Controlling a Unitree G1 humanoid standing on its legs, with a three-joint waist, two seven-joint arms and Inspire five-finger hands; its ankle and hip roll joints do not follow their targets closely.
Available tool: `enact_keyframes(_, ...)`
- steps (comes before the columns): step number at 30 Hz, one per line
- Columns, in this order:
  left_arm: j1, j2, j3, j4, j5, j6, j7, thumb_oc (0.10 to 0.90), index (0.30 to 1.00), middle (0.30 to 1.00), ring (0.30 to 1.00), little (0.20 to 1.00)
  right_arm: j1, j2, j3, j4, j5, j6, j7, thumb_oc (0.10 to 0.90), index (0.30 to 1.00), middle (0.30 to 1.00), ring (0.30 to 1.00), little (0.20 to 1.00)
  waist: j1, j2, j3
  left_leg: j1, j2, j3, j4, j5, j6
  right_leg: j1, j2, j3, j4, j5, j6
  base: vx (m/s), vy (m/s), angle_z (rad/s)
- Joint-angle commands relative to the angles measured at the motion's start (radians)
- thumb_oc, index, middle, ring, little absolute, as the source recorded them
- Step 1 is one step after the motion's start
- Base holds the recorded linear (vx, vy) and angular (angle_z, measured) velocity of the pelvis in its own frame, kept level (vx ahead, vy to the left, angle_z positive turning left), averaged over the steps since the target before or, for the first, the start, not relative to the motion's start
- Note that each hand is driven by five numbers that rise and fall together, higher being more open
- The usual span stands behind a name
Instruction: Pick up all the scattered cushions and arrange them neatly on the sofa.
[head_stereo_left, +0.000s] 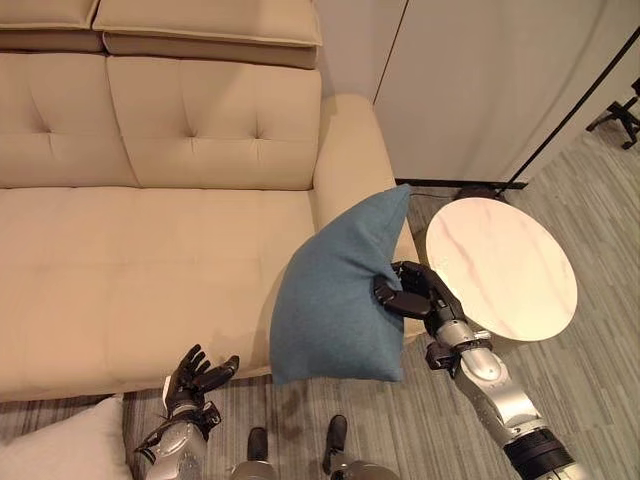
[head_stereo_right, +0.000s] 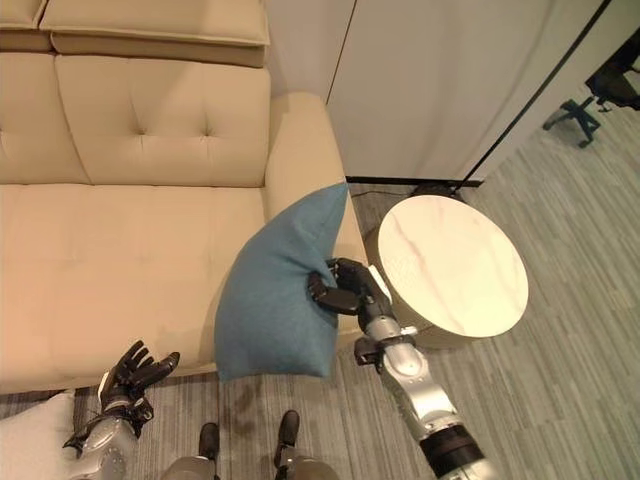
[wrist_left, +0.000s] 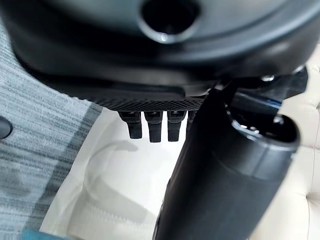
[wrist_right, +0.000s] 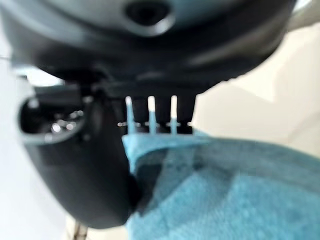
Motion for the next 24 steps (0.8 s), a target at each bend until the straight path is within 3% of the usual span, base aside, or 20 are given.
enact_keyframes(1,-0.104,0.019,-0.040,0.023,-0.008,-0.052,-0.050,0.800,0.900,0.900,0.900,0.900,-0.185,-0.010,-0.150,-0.190,0.065,-0.167,-0.009,0.400,0.300,0.300,0.300,0.300,-0.025,0.003,-0.073,0.042,-0.020,-0.054,0.001,-0.132,0.006,0.106,-0.036,-0.039,0.005,-0.154,0.095,0.00,0.000,0.00)
enact_keyframes(15,-0.135,-0.048,-0.075,0.055,-0.147,-0.021,-0.169,0.800,0.900,0.900,0.900,0.900,-0.334,0.005,-0.138,-0.319,0.168,-0.198,0.036,0.400,0.300,0.300,0.300,0.300,-0.030,-0.057,-0.123,0.065,0.000,-0.014,0.001,-0.138,0.006,0.098,-0.021,-0.006,0.005,-0.127,0.100,-0.01,-0.011,-0.09)
enact_keyframes(24,-0.143,-0.068,-0.057,0.065,-0.219,-0.020,-0.195,0.800,0.900,0.900,0.900,0.900,-0.386,-0.013,-0.172,-0.369,0.193,-0.222,0.028,0.400,0.300,0.300,0.300,0.300,-0.027,-0.080,-0.154,0.064,-0.001,-0.020,0.001,-0.141,0.002,0.097,-0.023,-0.020,0.005,-0.124,0.102,-0.01,-0.009,-0.07)
